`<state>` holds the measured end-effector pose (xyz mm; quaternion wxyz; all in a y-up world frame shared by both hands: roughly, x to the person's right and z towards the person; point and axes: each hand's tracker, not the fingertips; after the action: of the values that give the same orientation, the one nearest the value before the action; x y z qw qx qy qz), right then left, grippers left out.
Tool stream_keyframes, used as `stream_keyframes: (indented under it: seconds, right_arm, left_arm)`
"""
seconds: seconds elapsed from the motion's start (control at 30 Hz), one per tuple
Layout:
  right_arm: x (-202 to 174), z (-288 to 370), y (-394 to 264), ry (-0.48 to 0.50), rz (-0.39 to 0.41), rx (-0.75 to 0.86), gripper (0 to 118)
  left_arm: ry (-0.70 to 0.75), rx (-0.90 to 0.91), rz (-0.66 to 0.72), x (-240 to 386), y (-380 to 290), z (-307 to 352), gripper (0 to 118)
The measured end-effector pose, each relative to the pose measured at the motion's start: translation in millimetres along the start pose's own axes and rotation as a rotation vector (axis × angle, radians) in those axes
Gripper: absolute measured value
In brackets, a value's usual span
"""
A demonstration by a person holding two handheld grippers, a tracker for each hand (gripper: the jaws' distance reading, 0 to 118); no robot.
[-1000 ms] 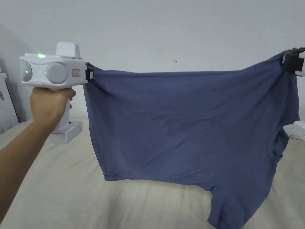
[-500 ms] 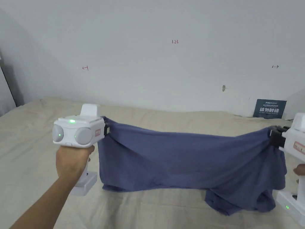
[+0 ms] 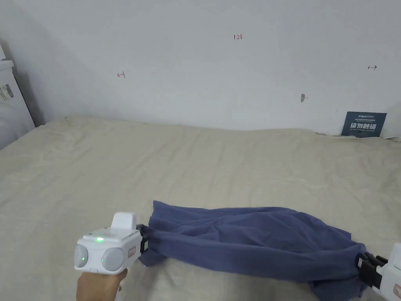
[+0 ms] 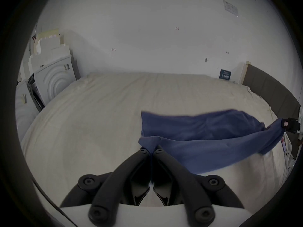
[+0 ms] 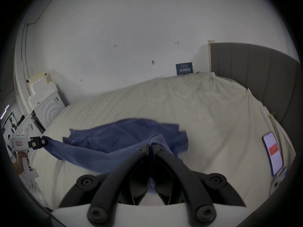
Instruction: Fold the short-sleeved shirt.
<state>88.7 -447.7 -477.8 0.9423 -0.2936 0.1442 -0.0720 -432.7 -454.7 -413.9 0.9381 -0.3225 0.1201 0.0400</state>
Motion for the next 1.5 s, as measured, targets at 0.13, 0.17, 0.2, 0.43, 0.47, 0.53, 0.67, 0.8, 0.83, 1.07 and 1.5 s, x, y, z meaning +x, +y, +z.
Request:
stream_keyframes:
  seconds: [0.13,0.17,0.2,0.43,0.47,0.53,0.67,0.8,0.83,1.07,1.5]
  right_arm:
    - [0.5,36.2,-38.9,0.004,-0.016,-0.009,0]
    - [0.1,44.2,-47.2,0.005,-0.016,-0.015,0]
    - [-0.4,53.3,-57.0,0.002,-0.018,-0.017,0]
    - [6.3,110.2,-108.8,0.005,-0.022,-0.042,0]
    - [6.7,118.4,-114.5,0.006,-0.021,-0.043,0]
    - [5.2,135.8,-126.2,0.013,-0.023,-0.048,0]
    - [1.5,165.4,-143.8,0.01,-0.02,-0.056,0]
    - [4.6,183.5,-159.9,0.004,-0.016,-0.07,0]
    - [5.5,186.4,-163.0,0.004,-0.015,-0.071,0]
    - [9.3,178.3,-182.2,-0.032,-0.023,-0.116,0]
    - [5.9,154.9,-204.9,-0.103,-0.032,-0.236,2]
  left_arm:
    - [0.003,-0.064,0.004,-7.5,-44.9,18.2,0]
    - [0.006,-0.069,0.008,-9.1,-54.5,22.9,0]
    - [0.007,-0.08,0.017,-10.0,-66.2,29.1,0]
    - [0.011,-0.117,0.043,-19.7,-119.4,75.2,0]
    - [0.007,-0.118,0.039,-20.1,-125.5,83.7,0]
    - [0.007,-0.118,0.03,-22.3,-136.5,98.8,0]
    - [-0.001,-0.112,0.024,-26.8,-154.6,129.0,0]
    - [-0.002,-0.113,0.016,-32.1,-171.0,148.9,0]
    - [-0.002,-0.116,0.017,-32.9,-174.4,152.1,0]
    - [0.003,-0.157,0.031,-31.2,-195.2,148.1,0]
    - [0.04,-0.206,0.088,-23.3,-208.1,141.9,19]
